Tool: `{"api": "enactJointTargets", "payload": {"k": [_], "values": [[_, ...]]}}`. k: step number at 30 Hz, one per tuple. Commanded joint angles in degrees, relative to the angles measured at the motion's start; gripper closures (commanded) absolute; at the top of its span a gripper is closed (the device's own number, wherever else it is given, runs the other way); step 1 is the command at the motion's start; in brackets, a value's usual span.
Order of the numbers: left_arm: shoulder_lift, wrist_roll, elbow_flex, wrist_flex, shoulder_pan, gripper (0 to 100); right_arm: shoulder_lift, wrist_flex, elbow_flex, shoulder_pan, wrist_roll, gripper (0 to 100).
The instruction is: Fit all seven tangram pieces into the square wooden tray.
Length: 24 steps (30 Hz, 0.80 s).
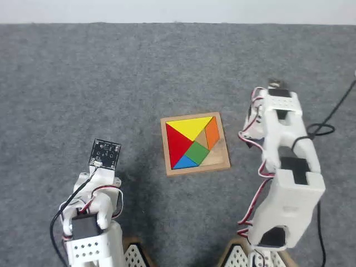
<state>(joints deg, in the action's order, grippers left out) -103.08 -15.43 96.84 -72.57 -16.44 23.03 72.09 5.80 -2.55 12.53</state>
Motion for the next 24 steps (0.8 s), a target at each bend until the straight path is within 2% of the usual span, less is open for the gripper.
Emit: {"api": "enactJointTargets", "payload": {"k": [1,7,13,20,24], "values": [[-1.14,-0.79,-0.4,-0.26,-0.44,99,-0.57,-1.54,-0.62,-4.09,-1.58,85.3],[-1.14,-0.79,-0.4,-0.26,-0.44,99,-0.66,-4.26,-1.67,-3.65,0.26,85.1],[-1.14,-0.79,-0.4,-0.26,-0.44,99,0.92,-5.14,-9.14,-4.26,1.76,85.1],[-1.14,-0.79,-0.4,-0.26,-0.44,99,2.24,3.03,-19.69,-4.0,3.78,85.1],[-1.14,-0.79,-0.4,-0.26,-0.44,99,2.24,5.41,-24.0,-1.27,4.22,85.1]]}}
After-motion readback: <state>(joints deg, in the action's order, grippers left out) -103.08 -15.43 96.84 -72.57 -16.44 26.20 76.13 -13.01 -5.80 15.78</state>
